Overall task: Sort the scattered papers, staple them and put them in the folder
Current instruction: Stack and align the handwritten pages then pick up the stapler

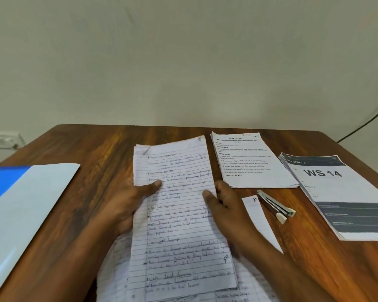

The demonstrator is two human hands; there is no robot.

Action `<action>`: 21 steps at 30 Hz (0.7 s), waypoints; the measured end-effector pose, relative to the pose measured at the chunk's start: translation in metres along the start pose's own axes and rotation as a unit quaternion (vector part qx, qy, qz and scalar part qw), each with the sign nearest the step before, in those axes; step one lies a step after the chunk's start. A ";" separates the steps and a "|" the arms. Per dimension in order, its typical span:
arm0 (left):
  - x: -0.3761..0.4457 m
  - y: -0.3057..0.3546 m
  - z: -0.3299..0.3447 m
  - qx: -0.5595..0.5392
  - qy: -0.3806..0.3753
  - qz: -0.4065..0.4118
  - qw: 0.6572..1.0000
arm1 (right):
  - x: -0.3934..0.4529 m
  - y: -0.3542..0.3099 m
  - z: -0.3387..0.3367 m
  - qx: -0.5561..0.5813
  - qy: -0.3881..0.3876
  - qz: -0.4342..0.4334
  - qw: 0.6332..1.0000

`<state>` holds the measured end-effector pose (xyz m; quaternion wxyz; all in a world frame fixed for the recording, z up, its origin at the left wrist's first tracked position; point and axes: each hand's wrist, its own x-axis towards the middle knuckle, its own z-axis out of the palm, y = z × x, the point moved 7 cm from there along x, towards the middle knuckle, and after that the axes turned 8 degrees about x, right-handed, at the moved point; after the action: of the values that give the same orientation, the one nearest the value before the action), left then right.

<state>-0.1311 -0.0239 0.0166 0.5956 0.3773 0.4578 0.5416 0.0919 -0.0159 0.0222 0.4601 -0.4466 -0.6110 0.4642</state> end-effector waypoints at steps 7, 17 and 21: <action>0.004 0.002 -0.013 0.026 0.051 0.033 0.998 | 0.006 -0.040 -0.082 -0.514 0.102 0.001 0.852; 0.001 0.004 -0.011 0.024 0.059 0.019 0.998 | 0.011 -0.026 -0.113 -0.523 0.029 0.140 0.841; 0.001 0.003 -0.011 0.015 0.052 0.008 0.999 | 0.014 -0.018 -0.114 -0.474 0.017 0.176 0.863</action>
<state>-0.1420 -0.0226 0.0158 0.5613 0.3608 0.4931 0.5583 0.1986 0.0125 0.0587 0.1144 -0.7186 -0.6607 0.1844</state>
